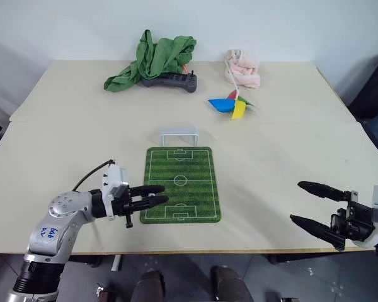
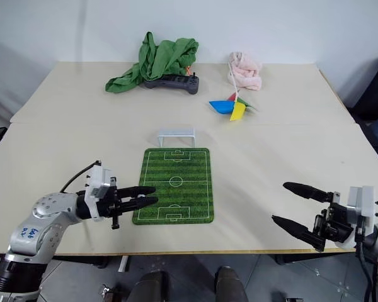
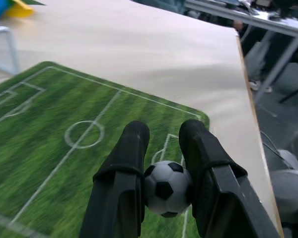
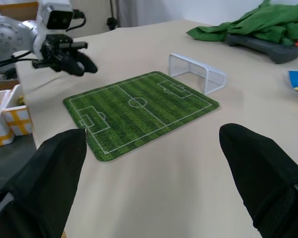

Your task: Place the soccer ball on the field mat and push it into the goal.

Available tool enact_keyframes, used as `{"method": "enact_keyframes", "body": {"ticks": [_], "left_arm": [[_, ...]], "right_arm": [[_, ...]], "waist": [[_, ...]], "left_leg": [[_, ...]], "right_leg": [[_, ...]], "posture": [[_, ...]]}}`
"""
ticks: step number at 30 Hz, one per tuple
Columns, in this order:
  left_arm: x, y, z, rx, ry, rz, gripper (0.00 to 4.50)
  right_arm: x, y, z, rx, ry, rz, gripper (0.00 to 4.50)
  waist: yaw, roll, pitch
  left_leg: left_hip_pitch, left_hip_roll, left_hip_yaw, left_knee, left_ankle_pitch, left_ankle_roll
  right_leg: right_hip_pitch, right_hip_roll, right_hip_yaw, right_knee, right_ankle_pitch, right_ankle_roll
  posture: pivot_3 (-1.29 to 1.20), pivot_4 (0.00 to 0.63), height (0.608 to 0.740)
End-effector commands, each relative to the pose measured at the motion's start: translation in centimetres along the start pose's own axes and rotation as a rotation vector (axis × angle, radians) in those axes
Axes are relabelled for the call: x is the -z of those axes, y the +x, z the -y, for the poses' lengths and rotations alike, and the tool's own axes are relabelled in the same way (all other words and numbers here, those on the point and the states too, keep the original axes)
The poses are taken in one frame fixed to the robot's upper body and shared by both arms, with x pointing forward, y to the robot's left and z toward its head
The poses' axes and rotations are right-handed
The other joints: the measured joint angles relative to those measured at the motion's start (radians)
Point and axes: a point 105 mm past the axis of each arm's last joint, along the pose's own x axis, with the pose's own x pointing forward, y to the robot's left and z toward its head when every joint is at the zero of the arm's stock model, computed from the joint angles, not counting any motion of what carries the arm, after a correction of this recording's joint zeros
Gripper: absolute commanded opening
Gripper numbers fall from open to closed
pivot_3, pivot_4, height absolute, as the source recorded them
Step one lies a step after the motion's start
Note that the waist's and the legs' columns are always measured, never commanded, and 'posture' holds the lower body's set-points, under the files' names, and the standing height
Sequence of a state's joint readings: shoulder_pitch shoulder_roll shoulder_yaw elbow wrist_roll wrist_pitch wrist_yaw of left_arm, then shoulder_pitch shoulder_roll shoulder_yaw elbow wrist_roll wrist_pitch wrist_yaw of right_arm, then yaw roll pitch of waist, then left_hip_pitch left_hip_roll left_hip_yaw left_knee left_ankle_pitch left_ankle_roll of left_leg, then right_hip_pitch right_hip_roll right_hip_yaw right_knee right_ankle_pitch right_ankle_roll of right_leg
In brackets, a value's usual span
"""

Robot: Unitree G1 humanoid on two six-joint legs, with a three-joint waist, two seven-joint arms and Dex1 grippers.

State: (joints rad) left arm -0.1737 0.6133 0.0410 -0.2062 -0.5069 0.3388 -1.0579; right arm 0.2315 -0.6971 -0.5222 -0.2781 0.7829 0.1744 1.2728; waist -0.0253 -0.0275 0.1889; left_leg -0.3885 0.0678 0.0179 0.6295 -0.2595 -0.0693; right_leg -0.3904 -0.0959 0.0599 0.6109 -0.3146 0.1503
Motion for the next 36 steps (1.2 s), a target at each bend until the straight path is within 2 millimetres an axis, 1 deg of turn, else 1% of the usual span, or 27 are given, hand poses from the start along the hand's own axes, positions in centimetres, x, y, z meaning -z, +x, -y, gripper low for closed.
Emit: {"method": "enact_keyframes", "body": {"ticks": [1,4,8,11,13,16,19,23,28,32,36], "left_arm": [[-0.6,1.2,0.5,0.047,0.1,-0.013,0.87],[0.4,1.3,0.7,0.07,0.127,-0.062,0.87],[2.1,1.4,0.9,0.098,0.138,-0.116,0.87],[2.7,1.5,1.0,0.117,0.137,-0.124,0.87],[3.2,2.1,1.1,0.146,0.135,-0.13,0.87],[3.8,2.4,0.9,0.154,0.135,-0.14,0.87],[4.7,3.4,0.9,0.194,0.139,-0.146,0.87],[4.7,4.5,0.8,0.208,0.163,-0.13,0.87],[4.3,5.8,0.9,0.221,0.177,-0.103,0.87],[5.2,6.1,1.0,0.22,0.178,-0.129,0.87],[5.7,6.2,1.2,0.225,0.178,-0.143,0.87]], "right_arm": [[-1.0,0.0,-0.7,0.016,-0.032,0.043,4.5],[-0.8,0.1,-0.9,0.043,-0.026,0.049,4.5],[0.1,0.1,-1.6,0.062,0.005,0.029,4.5],[0.4,0.0,-1.6,0.073,0.011,0.013,4.5],[0.5,-0.1,-1.5,0.077,0.013,0.008,4.5],[0.6,-0.1,-1.4,0.078,0.013,0.003,4.5],[0.7,-0.3,-1.2,0.081,0.016,-0.013,4.5],[0.7,-0.6,-1.1,0.087,0.013,-0.023,4.5],[0.9,-0.9,-1.0,0.095,0.013,-0.04,4.5],[0.9,-1.1,-0.7,0.106,0.009,-0.046,4.5],[1.0,-1.2,-0.7,0.11,0.006,-0.054,4.5]], "waist": [[0.0,0.0,0.0],[-0.003,0.0,0.0],[-0.001,0.0,0.0],[0.0,0.0,0.0],[0.0,0.0,0.0],[0.0,0.0,0.0],[0.001,0.0,0.0],[0.002,0.0,0.0],[0.002,0.0,0.0],[0.002,0.001,0.0],[0.002,0.002,-0.001]], "left_leg": [[0.0,0.0,0.0,0.0,0.0,0.0],[0.0,0.0,0.0,0.0,0.0,0.0],[0.0,0.0,0.0,0.0,0.0,0.0],[0.0,0.0,0.0,0.0,0.0,0.0],[0.0,0.0,0.0,0.0,0.0,0.001],[0.0,0.0,0.0,0.0,0.0,0.001],[0.0,0.0,0.0,0.0,0.0,0.001],[0.0,0.0,0.0,0.0,0.0,0.001],[0.0,0.0,0.0,0.0,0.0,0.001],[0.0,0.0,0.0,0.0,0.0,0.001],[0.001,0.0,0.0,0.0,0.0,0.001]], "right_leg": [[0.0,0.0,0.0,0.0,0.0,0.0],[0.0,0.0,0.0,0.0,0.0,0.0],[0.0,0.0,0.0,0.0,0.0,-0.001],[0.0,0.0,0.0,-0.001,-0.002,-0.004],[0.0,0.0,0.0,-0.001,-0.002,-0.004],[0.0,0.0,0.0,-0.001,-0.002,-0.004],[0.0,0.0,0.0,-0.001,-0.002,-0.004],[0.001,0.0,0.0,-0.001,-0.001,-0.002],[0.001,0.0,0.0,-0.001,-0.001,-0.001],[0.001,0.0,0.0,-0.001,0.001,0.001],[0.002,0.0,0.0,-0.001,0.0,0.001]], "posture": [[0.0,0.15,0.74],[0.0,0.15,0.74],[0.0,0.15,0.74],[0.0,0.15,0.74],[0.0,0.15,0.74],[0.0,0.15,0.74],[0.0,0.15,0.74],[0.0,0.15,0.74],[0.0,0.15,0.74],[0.0,0.15,0.74],[0.0,0.15,0.74]]}}
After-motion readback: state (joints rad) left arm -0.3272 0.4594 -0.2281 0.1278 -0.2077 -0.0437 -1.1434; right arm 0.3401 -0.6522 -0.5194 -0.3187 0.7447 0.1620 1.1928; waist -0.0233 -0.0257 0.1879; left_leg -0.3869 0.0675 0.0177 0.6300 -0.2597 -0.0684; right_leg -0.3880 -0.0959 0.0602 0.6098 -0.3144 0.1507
